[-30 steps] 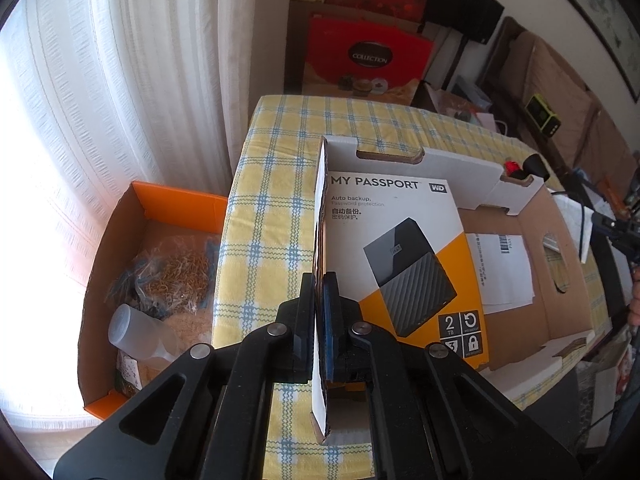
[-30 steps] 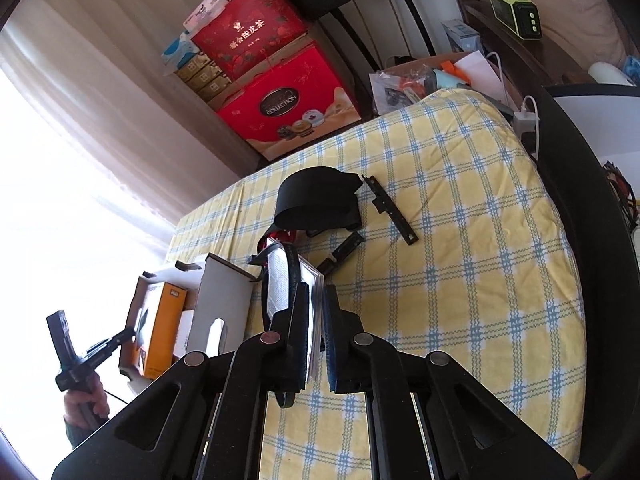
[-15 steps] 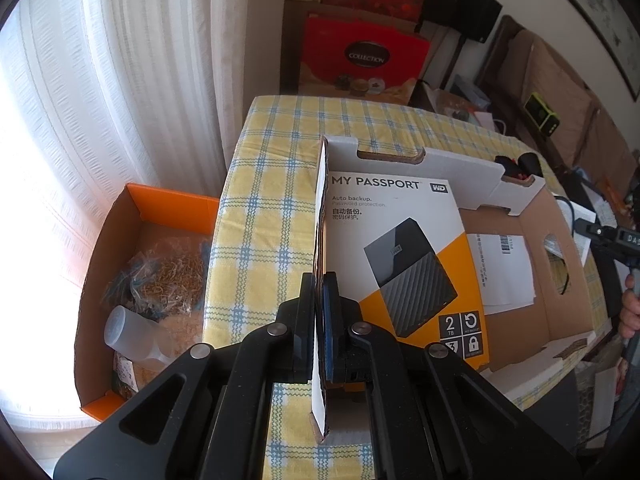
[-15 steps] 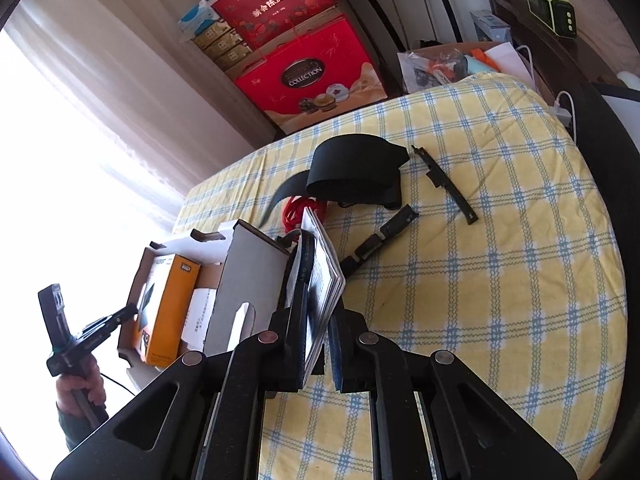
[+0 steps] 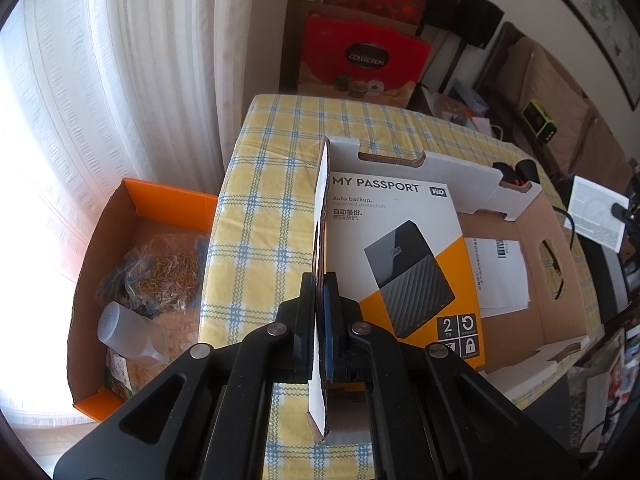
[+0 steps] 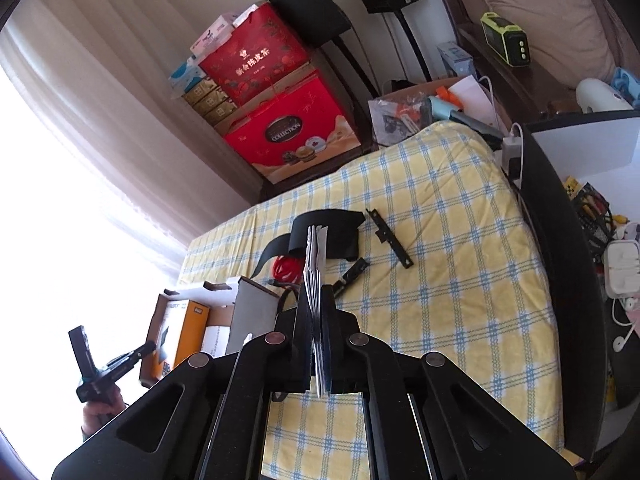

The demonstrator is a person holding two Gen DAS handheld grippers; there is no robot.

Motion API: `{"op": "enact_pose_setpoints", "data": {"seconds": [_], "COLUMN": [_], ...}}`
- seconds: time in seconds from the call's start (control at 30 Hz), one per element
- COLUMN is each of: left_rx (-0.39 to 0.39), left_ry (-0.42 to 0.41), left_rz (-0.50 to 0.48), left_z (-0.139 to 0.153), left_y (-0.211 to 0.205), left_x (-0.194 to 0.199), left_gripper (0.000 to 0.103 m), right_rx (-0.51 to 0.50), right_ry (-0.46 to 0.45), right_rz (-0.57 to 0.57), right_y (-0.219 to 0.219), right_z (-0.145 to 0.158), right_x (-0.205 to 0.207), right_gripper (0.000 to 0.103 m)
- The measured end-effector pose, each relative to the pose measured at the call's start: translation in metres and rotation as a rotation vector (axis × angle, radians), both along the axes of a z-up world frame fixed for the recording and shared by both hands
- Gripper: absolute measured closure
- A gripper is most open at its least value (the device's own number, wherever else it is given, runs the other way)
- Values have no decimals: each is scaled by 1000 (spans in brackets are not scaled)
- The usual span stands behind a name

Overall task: Organize objects
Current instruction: 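Carry the instruction sheet over the tray and open the right gripper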

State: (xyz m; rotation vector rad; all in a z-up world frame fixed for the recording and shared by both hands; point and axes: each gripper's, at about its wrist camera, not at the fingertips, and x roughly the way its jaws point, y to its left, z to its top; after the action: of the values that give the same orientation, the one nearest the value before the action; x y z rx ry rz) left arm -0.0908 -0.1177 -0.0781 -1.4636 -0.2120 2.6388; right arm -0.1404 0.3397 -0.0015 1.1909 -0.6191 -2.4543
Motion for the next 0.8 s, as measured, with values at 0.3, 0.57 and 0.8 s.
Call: {"op": "enact_pose_setpoints", "data": {"seconds": [0.3, 0.57, 0.8], "left_rx": [3, -1, -1], "left_ry": [-1, -2, -2], "left_rz": [3, 5, 5], "left_z": [0, 0, 0], "left_y": [0, -1, -1], "left_x": [0, -1, -1], "left_gripper": [100, 100, 100], "right_rx": [-34, -78, -57], "right_ry": [67, 41, -71], "right_rz": [107, 274, 364], "right_y": [-39, -98, -157], "right_z": [36, 34, -20], "right_x": [19, 25, 19], "right_gripper": [101, 101, 101]}}
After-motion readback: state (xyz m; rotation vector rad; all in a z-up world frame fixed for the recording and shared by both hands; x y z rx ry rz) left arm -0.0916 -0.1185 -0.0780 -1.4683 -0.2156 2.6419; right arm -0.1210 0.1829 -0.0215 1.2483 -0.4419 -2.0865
